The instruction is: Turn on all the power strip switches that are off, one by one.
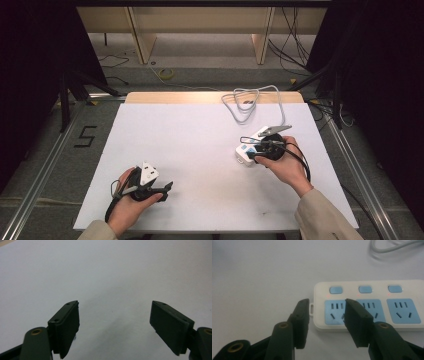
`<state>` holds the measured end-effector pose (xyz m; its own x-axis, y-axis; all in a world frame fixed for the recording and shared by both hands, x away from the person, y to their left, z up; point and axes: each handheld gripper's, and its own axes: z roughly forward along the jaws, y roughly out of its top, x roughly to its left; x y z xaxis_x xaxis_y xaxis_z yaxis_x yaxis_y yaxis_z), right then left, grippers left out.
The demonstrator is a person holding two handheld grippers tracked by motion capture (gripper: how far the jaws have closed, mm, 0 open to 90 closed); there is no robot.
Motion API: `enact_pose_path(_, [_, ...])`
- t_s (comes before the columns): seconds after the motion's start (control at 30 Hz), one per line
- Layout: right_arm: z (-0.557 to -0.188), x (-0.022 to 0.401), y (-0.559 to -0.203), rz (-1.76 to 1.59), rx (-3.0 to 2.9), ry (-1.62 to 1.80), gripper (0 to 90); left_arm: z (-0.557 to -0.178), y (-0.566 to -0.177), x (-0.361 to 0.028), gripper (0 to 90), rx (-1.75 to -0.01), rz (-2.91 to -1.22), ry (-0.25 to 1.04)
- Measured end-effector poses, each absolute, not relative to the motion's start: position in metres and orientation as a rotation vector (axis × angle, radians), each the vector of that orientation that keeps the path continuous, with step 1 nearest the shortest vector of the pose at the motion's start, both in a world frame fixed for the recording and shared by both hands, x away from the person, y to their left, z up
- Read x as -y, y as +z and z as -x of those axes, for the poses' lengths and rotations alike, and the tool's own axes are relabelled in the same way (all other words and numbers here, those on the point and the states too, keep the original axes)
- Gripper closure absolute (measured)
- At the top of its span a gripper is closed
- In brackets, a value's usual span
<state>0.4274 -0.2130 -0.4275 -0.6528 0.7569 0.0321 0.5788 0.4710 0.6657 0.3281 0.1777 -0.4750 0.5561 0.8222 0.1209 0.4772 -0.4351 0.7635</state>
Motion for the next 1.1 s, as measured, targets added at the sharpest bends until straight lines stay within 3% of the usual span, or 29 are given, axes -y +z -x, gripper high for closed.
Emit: enact_pose_path(1.1, [-0.373,0.248,-0.451,-1.104,-2.338,1.093,42.2,-0.330,-0.481,-0.176,22.8,-1.046,-2.126,0.632])
